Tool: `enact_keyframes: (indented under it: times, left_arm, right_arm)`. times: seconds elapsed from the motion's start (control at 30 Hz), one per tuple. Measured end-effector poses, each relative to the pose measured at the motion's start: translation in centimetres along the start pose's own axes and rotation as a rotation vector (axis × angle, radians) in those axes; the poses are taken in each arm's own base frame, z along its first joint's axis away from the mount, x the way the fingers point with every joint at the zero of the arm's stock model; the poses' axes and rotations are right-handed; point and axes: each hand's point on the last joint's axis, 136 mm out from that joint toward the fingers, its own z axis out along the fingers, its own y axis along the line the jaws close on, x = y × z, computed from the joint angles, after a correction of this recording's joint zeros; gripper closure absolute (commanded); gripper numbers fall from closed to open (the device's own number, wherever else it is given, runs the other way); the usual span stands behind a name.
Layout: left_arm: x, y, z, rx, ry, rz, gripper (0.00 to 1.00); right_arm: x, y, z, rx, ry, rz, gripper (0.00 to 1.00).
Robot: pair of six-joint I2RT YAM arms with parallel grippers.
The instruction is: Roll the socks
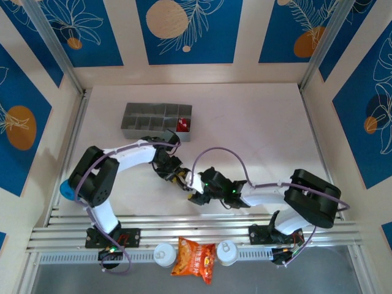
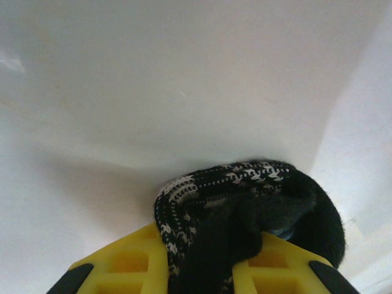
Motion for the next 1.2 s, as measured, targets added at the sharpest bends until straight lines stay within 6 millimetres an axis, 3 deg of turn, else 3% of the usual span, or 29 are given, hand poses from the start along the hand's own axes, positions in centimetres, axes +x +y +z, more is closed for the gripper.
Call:
enact_keyframes:
  times: [0.37, 0.6, 0.7, 0.77, 0.83, 0.93, 1.03, 1.1, 1.2]
  left_arm:
    - [0.2, 0.7, -0.1, -0.051, 0.017, 0.004, 1.0]
    - [0.1, 0.9, -0.2, -0.067, 0.015, 0.002, 1.0]
    - [-0.1, 1.0, -0.4, -0.069, 0.012, -0.003, 0.98]
    - [-0.1, 1.0, -0.6, -0.06, 0.006, -0.006, 0.87]
    - [-0.2, 1.1, -0.8, -0.024, -0.016, -0.013, 0.68]
    - [-0.1, 2.0, -1.2, 0.035, -0.054, -0.048, 0.4]
    - [0.3, 3.0, -2.0, 0.075, -0.076, -0.093, 0.19]
    - [0.3, 3.2, -2.6, 0.104, -0.092, -0.112, 0.11]
    - [-0.1, 3.3, -3.7, 0.183, -0.151, -0.121, 0.11]
  right_arm:
    - [-2.6, 0.4, 2.0, 0.058, -0.015, -0.06, 0.36]
    - [-2.2, 0.1, 3.5, 0.107, 0.032, -0.009, 0.79]
    - [-2.3, 0.0, 3.6, 0.126, 0.033, 0.031, 0.89]
    - [-2.3, -0.1, 3.7, 0.127, 0.033, 0.072, 0.93]
    - [-2.3, -0.1, 3.8, 0.115, 0.027, 0.121, 1.0]
    - [-2.4, 0.1, 4.1, 0.064, 0.011, 0.195, 1.0]
    - [-2.5, 0.1, 4.3, 0.019, -0.005, 0.267, 1.0]
    - [-2.6, -0.2, 4.4, -0.007, -0.015, 0.312, 1.0]
    - [-2.6, -0.5, 4.6, -0.054, -0.025, 0.373, 1.0]
